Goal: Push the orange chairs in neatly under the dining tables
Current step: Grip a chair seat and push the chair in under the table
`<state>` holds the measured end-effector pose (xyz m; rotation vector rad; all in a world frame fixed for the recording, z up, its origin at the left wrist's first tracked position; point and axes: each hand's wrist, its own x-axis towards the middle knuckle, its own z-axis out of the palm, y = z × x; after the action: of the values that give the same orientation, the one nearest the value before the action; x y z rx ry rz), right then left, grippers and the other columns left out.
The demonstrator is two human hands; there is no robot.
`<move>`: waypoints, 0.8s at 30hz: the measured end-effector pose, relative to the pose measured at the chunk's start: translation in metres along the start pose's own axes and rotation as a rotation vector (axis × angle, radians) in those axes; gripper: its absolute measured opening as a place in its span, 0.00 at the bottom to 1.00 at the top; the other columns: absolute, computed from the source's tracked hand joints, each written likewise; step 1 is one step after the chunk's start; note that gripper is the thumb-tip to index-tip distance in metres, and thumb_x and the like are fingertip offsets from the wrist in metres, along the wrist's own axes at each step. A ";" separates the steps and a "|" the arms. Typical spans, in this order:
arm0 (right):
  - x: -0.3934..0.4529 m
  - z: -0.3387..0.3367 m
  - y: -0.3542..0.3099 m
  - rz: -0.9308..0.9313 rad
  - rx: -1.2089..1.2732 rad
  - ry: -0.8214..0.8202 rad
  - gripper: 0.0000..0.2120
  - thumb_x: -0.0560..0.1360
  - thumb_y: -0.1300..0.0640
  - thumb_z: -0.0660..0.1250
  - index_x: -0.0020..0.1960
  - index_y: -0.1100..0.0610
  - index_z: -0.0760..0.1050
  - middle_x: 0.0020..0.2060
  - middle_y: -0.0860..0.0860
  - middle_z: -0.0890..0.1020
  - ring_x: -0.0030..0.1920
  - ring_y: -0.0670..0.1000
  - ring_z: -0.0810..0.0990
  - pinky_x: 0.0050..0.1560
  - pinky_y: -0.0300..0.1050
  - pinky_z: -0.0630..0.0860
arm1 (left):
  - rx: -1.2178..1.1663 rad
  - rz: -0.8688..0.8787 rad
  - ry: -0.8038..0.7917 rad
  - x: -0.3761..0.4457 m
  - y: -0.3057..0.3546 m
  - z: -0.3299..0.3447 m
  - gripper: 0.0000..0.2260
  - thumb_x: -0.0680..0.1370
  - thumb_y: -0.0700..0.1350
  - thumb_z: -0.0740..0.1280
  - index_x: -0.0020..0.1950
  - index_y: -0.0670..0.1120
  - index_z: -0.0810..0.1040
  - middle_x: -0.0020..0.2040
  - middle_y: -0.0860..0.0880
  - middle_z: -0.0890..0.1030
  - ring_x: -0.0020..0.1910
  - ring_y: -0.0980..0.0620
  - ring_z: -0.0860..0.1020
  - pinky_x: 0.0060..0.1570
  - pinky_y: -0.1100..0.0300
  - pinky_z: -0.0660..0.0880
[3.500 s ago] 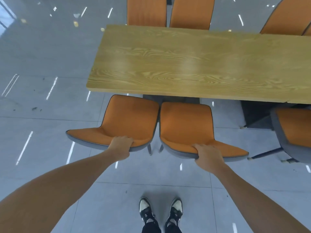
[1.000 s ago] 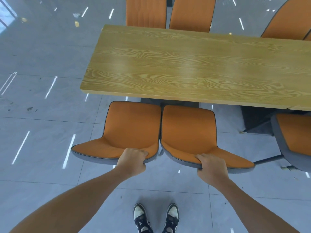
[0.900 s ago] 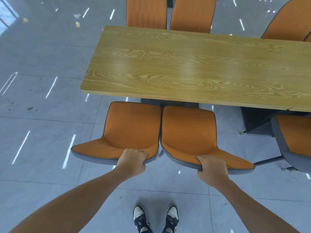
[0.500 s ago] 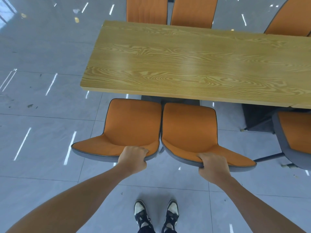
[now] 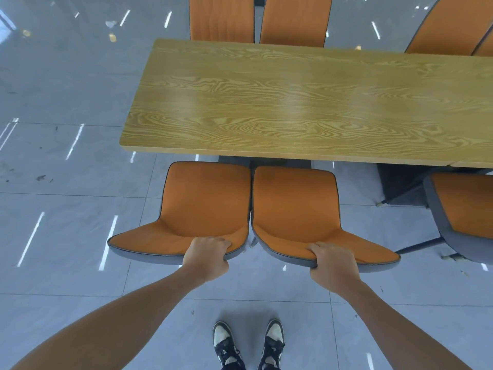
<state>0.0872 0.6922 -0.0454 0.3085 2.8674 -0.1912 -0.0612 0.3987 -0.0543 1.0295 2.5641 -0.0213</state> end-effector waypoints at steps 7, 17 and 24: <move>-0.004 -0.008 0.001 -0.059 0.075 -0.003 0.24 0.71 0.39 0.65 0.65 0.45 0.76 0.56 0.39 0.82 0.54 0.45 0.80 0.46 0.42 0.78 | 0.002 0.013 -0.019 0.001 0.006 -0.011 0.05 0.69 0.51 0.62 0.39 0.52 0.74 0.31 0.53 0.74 0.30 0.54 0.73 0.27 0.59 0.72; 0.011 -0.010 -0.022 0.330 0.173 0.008 0.20 0.77 0.44 0.54 0.31 0.51 0.71 0.23 0.47 0.73 0.27 0.47 0.72 0.28 0.43 0.67 | -0.174 -0.330 -0.036 0.015 0.019 -0.013 0.18 0.78 0.48 0.54 0.27 0.47 0.66 0.23 0.51 0.67 0.23 0.51 0.63 0.25 0.59 0.58; 0.017 -0.011 -0.023 0.359 0.113 0.017 0.17 0.74 0.49 0.57 0.27 0.52 0.68 0.22 0.46 0.69 0.27 0.46 0.66 0.33 0.43 0.60 | -0.142 -0.325 -0.048 0.018 0.018 -0.013 0.20 0.78 0.49 0.54 0.27 0.47 0.68 0.23 0.52 0.69 0.22 0.52 0.64 0.23 0.60 0.58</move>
<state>0.0630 0.6745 -0.0372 0.8389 2.7613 -0.2822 -0.0656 0.4254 -0.0461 0.5486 2.6171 0.0486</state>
